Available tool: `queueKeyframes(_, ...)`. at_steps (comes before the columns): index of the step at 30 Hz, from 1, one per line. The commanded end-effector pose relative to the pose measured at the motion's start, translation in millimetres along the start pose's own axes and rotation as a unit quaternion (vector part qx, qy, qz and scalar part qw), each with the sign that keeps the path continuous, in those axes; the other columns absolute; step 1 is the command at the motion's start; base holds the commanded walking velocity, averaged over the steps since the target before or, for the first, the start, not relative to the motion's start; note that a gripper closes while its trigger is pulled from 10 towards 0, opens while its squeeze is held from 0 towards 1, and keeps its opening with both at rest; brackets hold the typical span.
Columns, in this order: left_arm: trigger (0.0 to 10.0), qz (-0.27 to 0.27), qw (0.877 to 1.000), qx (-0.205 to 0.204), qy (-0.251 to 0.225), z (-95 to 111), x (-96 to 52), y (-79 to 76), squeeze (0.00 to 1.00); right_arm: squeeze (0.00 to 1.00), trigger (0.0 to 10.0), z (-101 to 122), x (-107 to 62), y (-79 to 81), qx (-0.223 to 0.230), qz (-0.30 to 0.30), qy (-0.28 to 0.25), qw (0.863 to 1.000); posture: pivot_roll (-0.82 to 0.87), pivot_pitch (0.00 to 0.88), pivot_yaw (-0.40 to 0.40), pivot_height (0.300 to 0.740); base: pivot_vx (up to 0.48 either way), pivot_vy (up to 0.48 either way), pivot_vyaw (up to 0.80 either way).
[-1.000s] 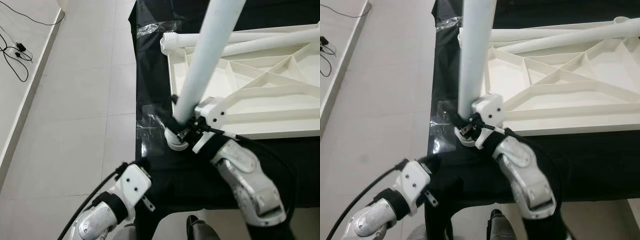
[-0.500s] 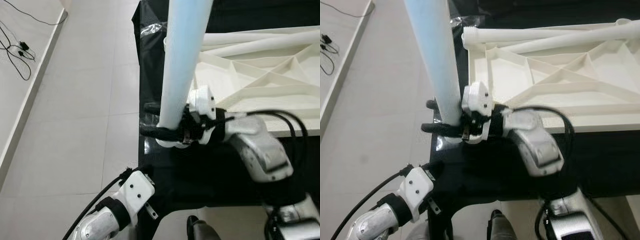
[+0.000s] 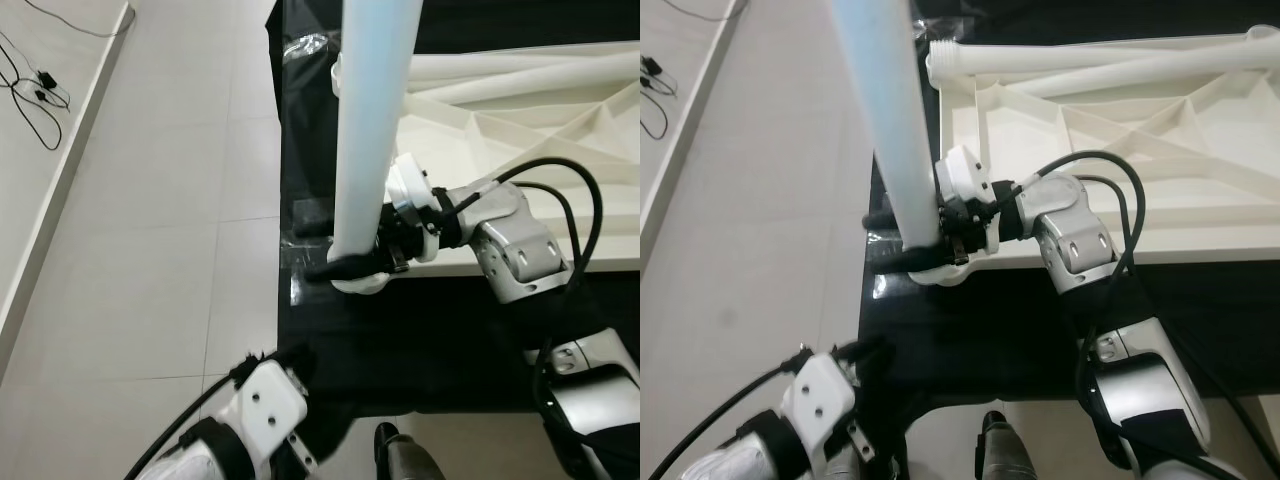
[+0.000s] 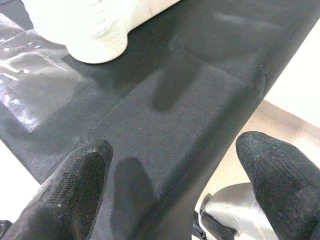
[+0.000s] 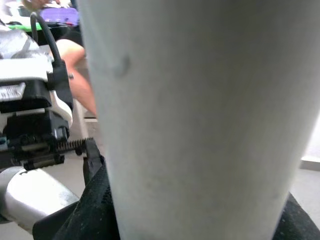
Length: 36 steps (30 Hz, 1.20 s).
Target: Building children table
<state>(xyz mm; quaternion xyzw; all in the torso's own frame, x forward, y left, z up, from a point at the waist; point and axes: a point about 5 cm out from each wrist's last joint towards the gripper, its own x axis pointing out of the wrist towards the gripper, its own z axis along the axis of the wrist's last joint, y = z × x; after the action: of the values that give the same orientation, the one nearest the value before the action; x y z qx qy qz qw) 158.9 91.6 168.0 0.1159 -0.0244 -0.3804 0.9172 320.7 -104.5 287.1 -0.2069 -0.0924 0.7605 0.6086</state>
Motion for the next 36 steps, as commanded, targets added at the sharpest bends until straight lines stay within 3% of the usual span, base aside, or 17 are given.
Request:
queueKeyframes(1, 10.0, -0.012, 1.0, -0.004, 0.02, -1.7, -8.0, -6.6, 0.0, 0.0, 10.0, 6.0, -3.1, -0.7, -0.005, 0.027, -0.015, 1.0, 0.15, 0.469, 0.107, 0.74, 0.0, 0.0, 0.0)
queueKeyframes(16, 10.0, -0.017, 0.999, -0.017, 0.028, 6.4, -18.2, -15.0, 0.0, 0.0, 10.0, 15.0, -20.0, -11.2, -0.008, 0.028, 0.0, 1.0, 0.16, 0.513, 0.108, 0.74, 0.0, 0.0, 0.0)
queueKeyframes(27, 10.0, -0.014, 0.999, -0.021, 0.028, 10.6, -20.7, -16.8, 0.0, 0.0, 10.0, 12.5, -28.6, -2.0, 0.005, 0.059, 0.048, 0.997, 0.16, 0.521, 0.102, 0.74, 0.0, 0.0, 0.0)
queueKeyframes(36, 10.0, -0.012, 0.999, -0.022, 0.028, 12.1, -20.7, -17.4, 0.0, 0.0, 10.0, 9.8, -31.6, 2.2, 0.01, 0.069, 0.055, 0.996, 0.15, 0.526, 0.101, 0.74, 0.0, 0.0, 0.0)
